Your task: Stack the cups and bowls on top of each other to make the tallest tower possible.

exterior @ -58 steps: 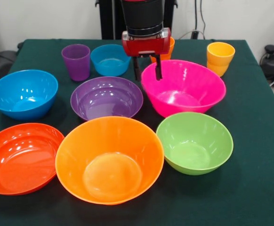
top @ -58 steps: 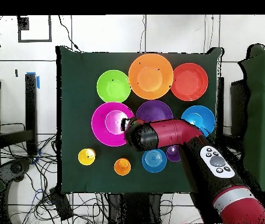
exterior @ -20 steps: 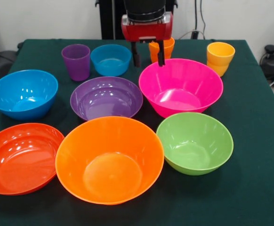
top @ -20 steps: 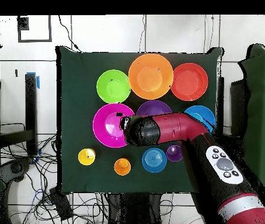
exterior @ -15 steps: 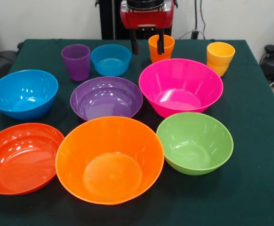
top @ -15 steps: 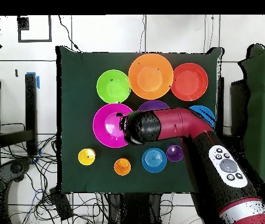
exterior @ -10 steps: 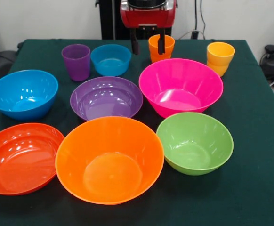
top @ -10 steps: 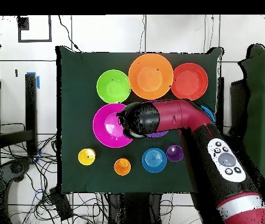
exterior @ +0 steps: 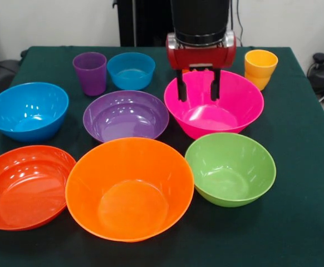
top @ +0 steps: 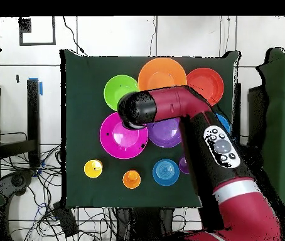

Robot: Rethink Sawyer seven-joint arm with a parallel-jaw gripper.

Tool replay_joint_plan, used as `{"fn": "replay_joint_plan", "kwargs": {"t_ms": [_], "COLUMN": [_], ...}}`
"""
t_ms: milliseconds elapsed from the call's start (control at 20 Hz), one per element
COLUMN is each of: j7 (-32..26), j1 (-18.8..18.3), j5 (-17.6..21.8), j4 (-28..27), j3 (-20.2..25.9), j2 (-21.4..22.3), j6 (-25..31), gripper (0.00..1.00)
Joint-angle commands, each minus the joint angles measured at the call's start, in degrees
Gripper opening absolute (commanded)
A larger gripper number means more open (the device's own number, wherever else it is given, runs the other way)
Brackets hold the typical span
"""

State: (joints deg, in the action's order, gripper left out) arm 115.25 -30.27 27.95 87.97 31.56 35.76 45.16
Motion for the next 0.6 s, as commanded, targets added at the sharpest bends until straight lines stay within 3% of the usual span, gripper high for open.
{"fn": "replay_joint_plan", "kwargs": {"t_ms": [50,600], "j7": [-8.4,-7.08], "j1": [2.42,3.05], "j5": [4.86,6.07], "j4": [-8.15,-8.5], "j3": [-0.64,-1.26], "j2": [-7.18,-9.05], "j6": [2.45,-0.99], "gripper": [1.0,1.0]}}
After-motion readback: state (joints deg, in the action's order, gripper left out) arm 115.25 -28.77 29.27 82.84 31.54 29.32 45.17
